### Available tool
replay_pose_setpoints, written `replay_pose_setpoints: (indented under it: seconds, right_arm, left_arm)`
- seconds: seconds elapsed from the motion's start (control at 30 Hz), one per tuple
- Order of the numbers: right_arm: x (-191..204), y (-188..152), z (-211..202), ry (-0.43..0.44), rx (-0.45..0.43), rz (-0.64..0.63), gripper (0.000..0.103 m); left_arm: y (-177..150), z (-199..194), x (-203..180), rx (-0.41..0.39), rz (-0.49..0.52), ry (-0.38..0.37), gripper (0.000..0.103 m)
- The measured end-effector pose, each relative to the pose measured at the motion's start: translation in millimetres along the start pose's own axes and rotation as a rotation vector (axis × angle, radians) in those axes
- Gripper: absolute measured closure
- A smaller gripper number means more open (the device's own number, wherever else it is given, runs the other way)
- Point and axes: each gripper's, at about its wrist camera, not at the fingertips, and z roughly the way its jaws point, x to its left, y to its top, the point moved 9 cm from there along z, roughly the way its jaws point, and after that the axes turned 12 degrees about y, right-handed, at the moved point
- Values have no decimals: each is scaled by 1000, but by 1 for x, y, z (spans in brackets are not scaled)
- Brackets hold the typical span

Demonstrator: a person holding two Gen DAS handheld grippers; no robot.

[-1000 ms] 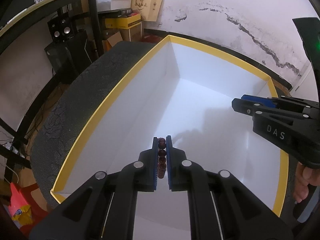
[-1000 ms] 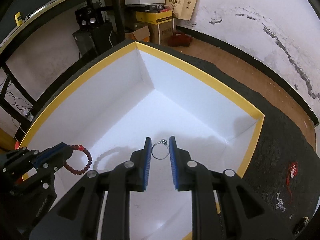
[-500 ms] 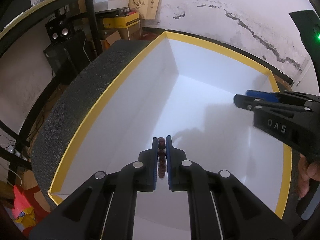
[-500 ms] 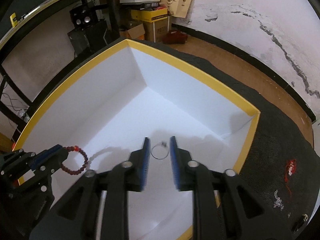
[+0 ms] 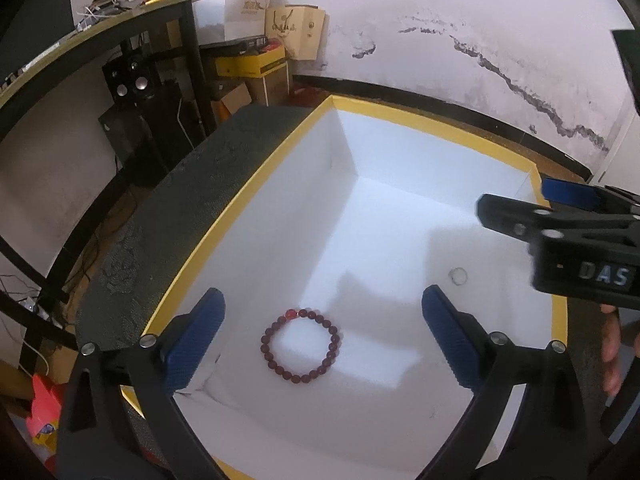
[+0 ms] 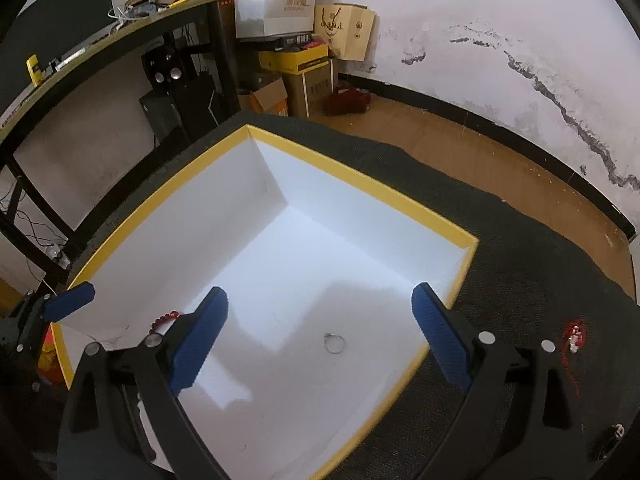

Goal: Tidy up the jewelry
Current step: 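Move both open tools back over the rug toward the silver chain and pendant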

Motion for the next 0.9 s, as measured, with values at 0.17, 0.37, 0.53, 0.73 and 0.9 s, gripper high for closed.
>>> replay_pose_setpoints:
  seconds: [0.17, 0.37, 0.53, 0.73, 0.9]
  right_arm:
    - [-22, -8, -46, -2, -62, 14, 13]
    - [-86, -38, -119, -70, -136, 53, 13]
    - [-165, -75, -183, -178, -201, 136, 13]
    - [-266, -152, -224, -281, -197, 284, 13]
    - [-314, -204, -228, -310, -189, 334, 13]
  left_arm:
    - [10, -19, -13, -56, -3, -16, 7]
    - [23, -51, -71, -126, 46, -86, 7]
    - [29, -81, -143, -194, 114, -150, 7]
    - [18, -101, -245, -233, 231, -229, 7]
    - [-15, -98, -320, -234, 358, -249, 7]
